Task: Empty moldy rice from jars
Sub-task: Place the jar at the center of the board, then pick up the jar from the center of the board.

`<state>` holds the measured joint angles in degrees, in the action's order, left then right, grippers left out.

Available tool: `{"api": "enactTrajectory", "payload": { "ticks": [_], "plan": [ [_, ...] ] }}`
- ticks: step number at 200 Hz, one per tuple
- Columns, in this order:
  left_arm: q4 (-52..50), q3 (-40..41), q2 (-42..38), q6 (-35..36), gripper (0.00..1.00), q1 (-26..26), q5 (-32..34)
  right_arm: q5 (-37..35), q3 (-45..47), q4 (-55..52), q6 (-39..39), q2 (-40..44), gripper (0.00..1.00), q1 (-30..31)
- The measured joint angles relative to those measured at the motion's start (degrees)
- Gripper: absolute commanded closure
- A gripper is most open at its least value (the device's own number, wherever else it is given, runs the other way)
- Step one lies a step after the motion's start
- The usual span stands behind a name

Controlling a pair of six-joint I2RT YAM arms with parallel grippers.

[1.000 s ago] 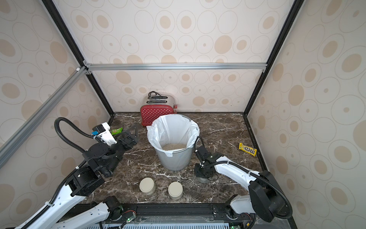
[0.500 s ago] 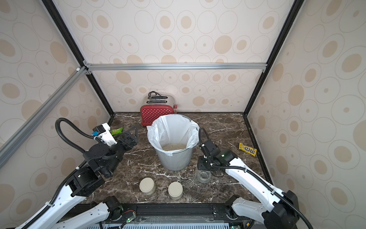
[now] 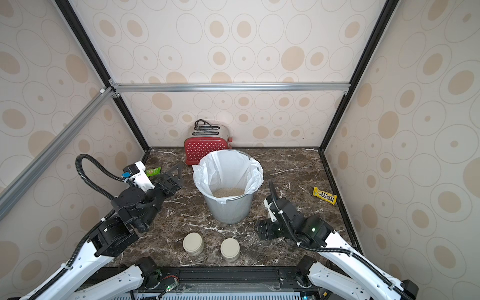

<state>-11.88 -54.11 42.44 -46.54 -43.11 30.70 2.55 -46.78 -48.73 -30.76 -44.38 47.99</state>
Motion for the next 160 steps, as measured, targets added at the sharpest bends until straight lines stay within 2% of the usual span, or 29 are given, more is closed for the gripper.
{"api": "enactTrajectory", "payload": {
  "ticks": [7,30,52,69,112,160],
  "plan": [
    [0.0,0.0,0.1,0.0,0.01,0.0,0.1,-0.4,0.5,0.8,0.3,0.5,0.00,2.6],
    [-0.1,0.0,0.3,0.0,0.01,0.0,0.6,-3.1,2.1,3.2,1.6,-0.4,0.01,12.0],
    [-0.3,0.0,0.3,0.0,0.01,0.0,1.0,-6.7,2.4,6.3,3.8,-5.4,0.01,20.5],
    [-0.6,0.0,0.2,0.0,0.01,0.0,1.2,-8.6,2.3,9.5,6.1,-11.0,0.01,24.6],
    [-0.8,0.0,-0.1,0.0,0.01,0.0,1.4,-9.9,1.5,16.5,11.6,-22.5,0.01,27.2],
    [-1.1,0.0,-0.3,0.0,0.01,0.0,1.4,-9.7,-0.6,21.5,16.3,-27.7,0.01,27.3]
  ]
}}
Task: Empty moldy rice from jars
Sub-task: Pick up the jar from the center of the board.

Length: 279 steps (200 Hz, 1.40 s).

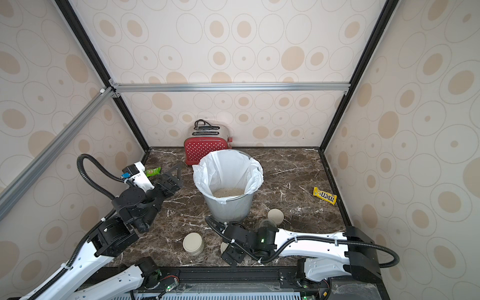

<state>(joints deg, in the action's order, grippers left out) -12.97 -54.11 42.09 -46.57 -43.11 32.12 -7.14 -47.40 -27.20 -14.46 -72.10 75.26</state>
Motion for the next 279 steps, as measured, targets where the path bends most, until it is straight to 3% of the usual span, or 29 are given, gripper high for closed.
{"api": "enactTrajectory", "payload": {
  "ticks": [171,208,279],
  "plan": [
    [0.0,0.3,0.0,-0.6,0.01,0.0,0.0,1.9,-3.5,-1.0,2.3,-13.1,0.01,0.0],
    [0.0,0.5,0.0,-0.8,0.01,0.0,0.0,1.3,-3.5,-2.6,1.4,-13.2,0.07,-0.1],
    [0.0,1.2,-0.4,-1.2,0.01,0.0,0.0,1.1,-3.9,-3.7,0.4,-13.4,0.31,-0.4]
  ]
}}
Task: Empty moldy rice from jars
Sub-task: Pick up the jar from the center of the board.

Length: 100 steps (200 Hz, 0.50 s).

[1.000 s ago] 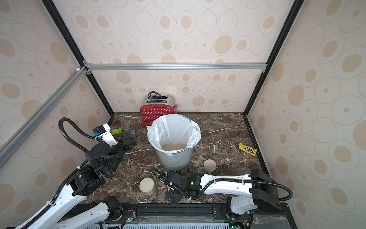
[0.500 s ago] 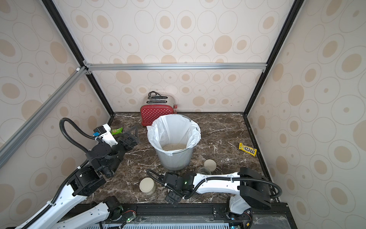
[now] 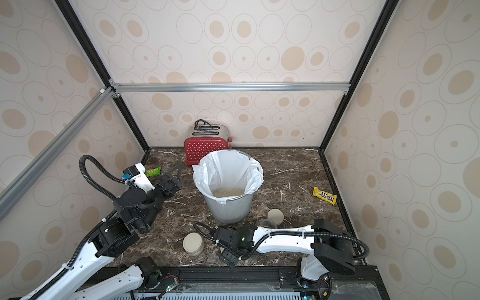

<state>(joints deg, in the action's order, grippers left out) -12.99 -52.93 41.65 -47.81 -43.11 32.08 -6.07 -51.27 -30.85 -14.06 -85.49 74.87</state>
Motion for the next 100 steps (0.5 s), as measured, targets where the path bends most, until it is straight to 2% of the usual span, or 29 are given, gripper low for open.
{"api": "enactTrajectory", "payload": {
  "ticks": [52,100],
  "plan": [
    [0.0,0.3,-0.3,0.0,0.01,0.0,0.0,-0.2,-0.2,-1.4,-0.5,0.8,0.40,0.0],
    [0.0,0.3,-0.3,0.1,0.01,0.0,0.0,0.0,-4.3,-5.0,-0.8,8.9,0.48,0.0]
  ]
}}
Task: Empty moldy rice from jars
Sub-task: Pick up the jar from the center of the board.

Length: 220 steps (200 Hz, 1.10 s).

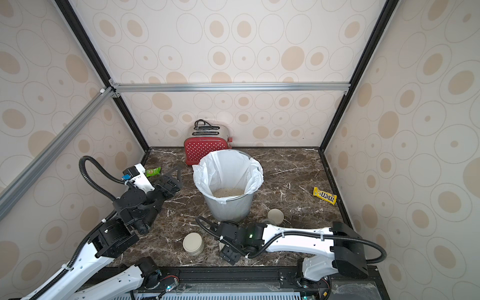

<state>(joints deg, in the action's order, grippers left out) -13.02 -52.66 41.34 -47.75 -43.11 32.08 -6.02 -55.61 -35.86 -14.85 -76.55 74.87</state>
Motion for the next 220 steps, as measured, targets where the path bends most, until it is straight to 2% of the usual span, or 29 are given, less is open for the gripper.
{"api": "enactTrajectory", "payload": {
  "ticks": [49,119,159,197,220],
  "plan": [
    [0.0,0.0,0.0,2.5,0.01,0.0,0.0,3.4,-4.5,-1.5,-1.0,8.1,0.53,0.0],
    [0.2,-2.0,0.1,11.1,0.01,0.0,-2.4,8.1,-12.7,-5.2,-1.4,12.9,0.55,0.0],
    [0.1,-5.3,1.0,25.3,0.01,0.0,-6.2,10.4,-19.1,-5.5,-0.5,13.4,0.56,-1.8],
    [-3.1,-12.9,4.7,41.5,0.01,0.0,-13.5,14.6,-26.4,-5.7,0.6,12.4,0.57,-11.0],
    [-7.0,-17.2,8.3,50.3,0.01,0.0,-15.3,18.3,-31.6,-5.9,1.7,10.4,0.57,-16.8]
  ]
}}
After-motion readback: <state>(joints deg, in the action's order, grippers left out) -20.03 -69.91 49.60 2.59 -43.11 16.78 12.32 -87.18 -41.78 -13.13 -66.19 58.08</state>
